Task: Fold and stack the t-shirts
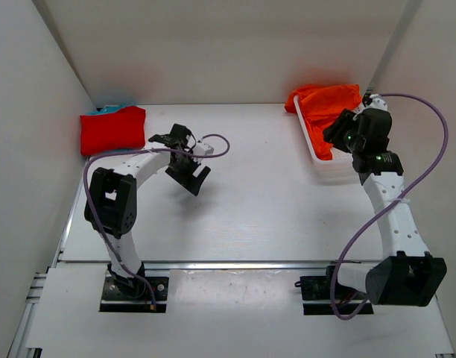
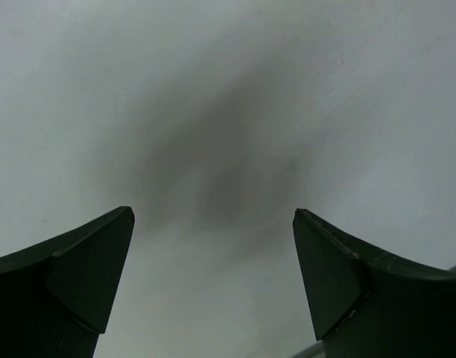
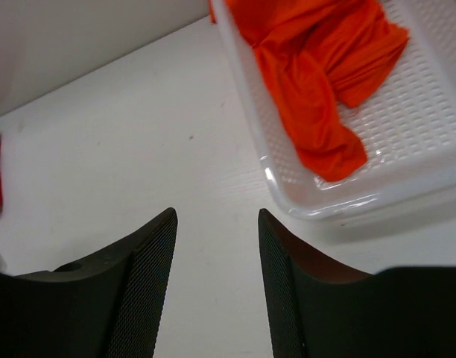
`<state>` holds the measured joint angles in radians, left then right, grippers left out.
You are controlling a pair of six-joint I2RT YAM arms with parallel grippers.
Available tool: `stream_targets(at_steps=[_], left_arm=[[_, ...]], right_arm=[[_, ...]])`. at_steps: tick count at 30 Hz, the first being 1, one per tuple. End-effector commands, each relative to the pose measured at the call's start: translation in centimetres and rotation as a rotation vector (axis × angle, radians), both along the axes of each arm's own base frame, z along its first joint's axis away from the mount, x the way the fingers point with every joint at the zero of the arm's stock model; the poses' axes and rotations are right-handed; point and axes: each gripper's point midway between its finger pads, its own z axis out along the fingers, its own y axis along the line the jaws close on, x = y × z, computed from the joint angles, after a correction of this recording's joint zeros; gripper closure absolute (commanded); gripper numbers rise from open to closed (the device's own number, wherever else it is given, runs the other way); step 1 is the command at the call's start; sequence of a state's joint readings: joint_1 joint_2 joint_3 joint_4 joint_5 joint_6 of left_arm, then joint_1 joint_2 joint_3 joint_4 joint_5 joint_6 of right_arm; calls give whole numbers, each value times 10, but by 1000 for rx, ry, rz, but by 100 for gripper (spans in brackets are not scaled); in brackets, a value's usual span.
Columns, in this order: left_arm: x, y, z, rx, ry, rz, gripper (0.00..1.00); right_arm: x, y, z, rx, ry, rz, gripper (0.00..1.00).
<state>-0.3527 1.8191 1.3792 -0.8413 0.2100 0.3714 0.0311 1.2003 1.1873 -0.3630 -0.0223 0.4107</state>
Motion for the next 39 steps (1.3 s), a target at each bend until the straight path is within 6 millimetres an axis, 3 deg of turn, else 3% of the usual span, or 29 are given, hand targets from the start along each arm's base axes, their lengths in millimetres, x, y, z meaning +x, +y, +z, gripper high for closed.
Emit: stream_targets(at_steps=[1, 5, 9, 11, 12, 19, 24, 26, 27, 28, 30, 31, 32, 33, 35, 37, 38, 39], left_arm=[[-16, -22, 3, -92, 35, -6, 1], [-13, -22, -7, -83, 70, 24, 1], [-2, -27, -2, -116, 78, 46, 1], [7, -28, -5, -125, 88, 51, 2], [14, -30, -3, -131, 77, 64, 1], [35, -6, -11, -128, 114, 179, 1], [38, 20, -14, -94, 114, 238, 2], [44, 31, -12, -24, 59, 249, 1], [42, 31, -12, -5, 51, 240, 2], [39, 36, -15, 39, 36, 230, 1], [24, 34, -21, 101, 37, 170, 1], [17, 34, -24, 129, 44, 143, 1], [10, 28, -27, 137, 59, 113, 2], [4, 22, -28, 121, 83, 101, 1], [-2, 13, -28, 84, 121, 81, 1], [5, 7, -23, 81, 102, 46, 2], [9, 6, -20, 87, 85, 39, 1], [5, 5, -26, 93, 111, 37, 2]], right_arm=[[30, -48, 18, -43, -89, -184, 47], [57, -69, 22, -3, -66, -224, 47], [93, -77, 5, 7, 6, -234, 46], [113, -79, -17, 48, 59, -257, 46], [118, -80, -18, 54, 53, -260, 46], [178, -81, -69, 96, 112, -276, 44], [226, -105, -107, 141, 176, -315, 36], [256, -112, -122, 150, 207, -313, 31], [276, -121, -124, 160, 183, -317, 29], [279, -117, -132, 187, 210, -302, 25], [306, -123, -138, 239, 157, -323, 18], [308, -126, -141, 257, 157, -328, 5], [304, -125, -164, 304, 210, -349, 1], [297, -121, -184, 334, 264, -369, 1], [293, -118, -196, 359, 294, -368, 1], [295, -105, -192, 305, 287, -341, 1], [294, -110, -191, 261, 282, -348, 0], [293, -104, -188, 221, 287, -334, 1]])
